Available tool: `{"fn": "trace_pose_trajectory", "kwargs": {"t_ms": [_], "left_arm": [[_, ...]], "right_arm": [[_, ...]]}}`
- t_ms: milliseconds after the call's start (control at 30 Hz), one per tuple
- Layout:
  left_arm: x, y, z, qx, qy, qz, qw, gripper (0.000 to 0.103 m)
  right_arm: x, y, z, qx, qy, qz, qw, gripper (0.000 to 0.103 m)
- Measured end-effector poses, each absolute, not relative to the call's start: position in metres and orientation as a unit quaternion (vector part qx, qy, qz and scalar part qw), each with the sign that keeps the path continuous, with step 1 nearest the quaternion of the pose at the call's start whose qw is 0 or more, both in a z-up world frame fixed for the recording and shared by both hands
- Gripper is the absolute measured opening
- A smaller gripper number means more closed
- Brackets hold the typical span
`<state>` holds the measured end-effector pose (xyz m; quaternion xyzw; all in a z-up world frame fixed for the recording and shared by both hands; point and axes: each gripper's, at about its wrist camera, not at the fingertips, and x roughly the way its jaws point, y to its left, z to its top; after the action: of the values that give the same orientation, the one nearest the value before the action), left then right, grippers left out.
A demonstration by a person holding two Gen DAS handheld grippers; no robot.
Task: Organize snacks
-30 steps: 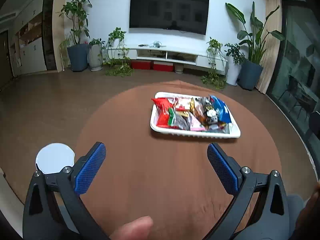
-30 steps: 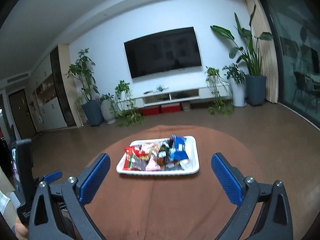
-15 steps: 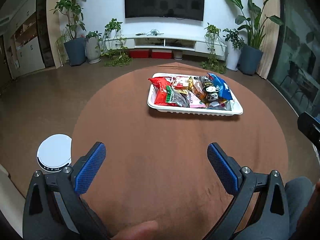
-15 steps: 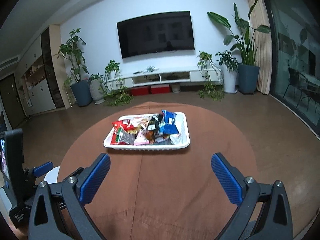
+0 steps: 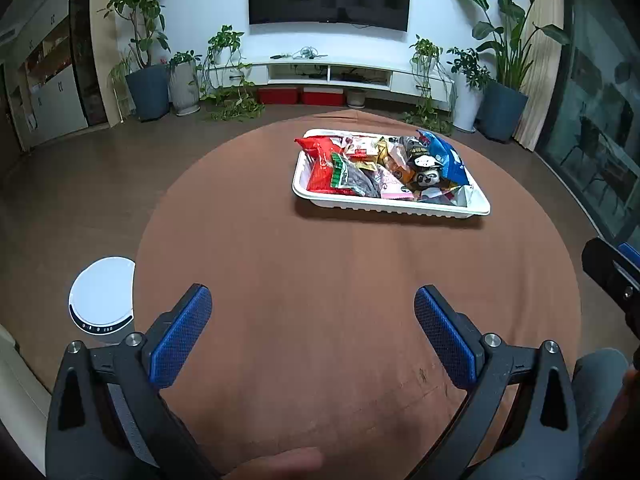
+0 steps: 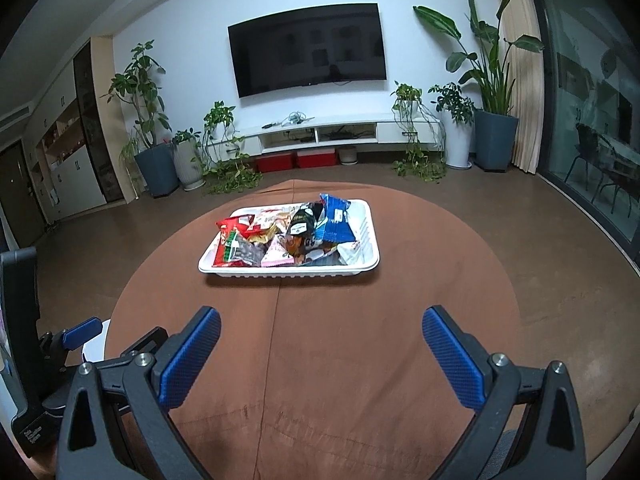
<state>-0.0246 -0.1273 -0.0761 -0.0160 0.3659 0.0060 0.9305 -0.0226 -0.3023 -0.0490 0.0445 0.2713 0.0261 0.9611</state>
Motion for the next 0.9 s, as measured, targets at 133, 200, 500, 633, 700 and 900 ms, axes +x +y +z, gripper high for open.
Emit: {"fn": "trace_pose_trajectory", "kwargs": {"t_ms": [133, 200, 500, 633, 700, 900], "left_arm": [[-0.021, -0.126, -0.079, -0.02, 0.37, 0.006, 0.929, 0.103], [-0.02, -0.126, -0.081, -0.02, 0.371, 0.006, 0.929, 0.103], [-0.018, -0.127, -0.085, -0.017, 0.372, 0.005, 0.928, 0.103], [-0.017, -0.127, -0.087, -0.016, 0.373, 0.006, 0.928, 0.103], [-0.017, -0.127, -0.087, -0.016, 0.373, 0.007, 0.928, 0.103], [-0.016, -0.127, -0.087, -0.017, 0.374, 0.006, 0.927, 0.103]], "right_arm": [[-0.022, -0.3, -0.051, 0.043, 0.276, 0.027, 0.96, 0.103], [-0.021, -0.3, -0.052, 0.043, 0.278, 0.027, 0.959, 0.103], [-0.019, -0.3, -0.054, 0.043, 0.286, 0.026, 0.957, 0.103], [-0.019, -0.3, -0.055, 0.041, 0.289, 0.026, 0.956, 0.103], [-0.019, -0.3, -0.057, 0.041, 0.291, 0.027, 0.956, 0.103], [-0.019, -0.3, -0.058, 0.04, 0.293, 0.027, 0.955, 0.103]]}}
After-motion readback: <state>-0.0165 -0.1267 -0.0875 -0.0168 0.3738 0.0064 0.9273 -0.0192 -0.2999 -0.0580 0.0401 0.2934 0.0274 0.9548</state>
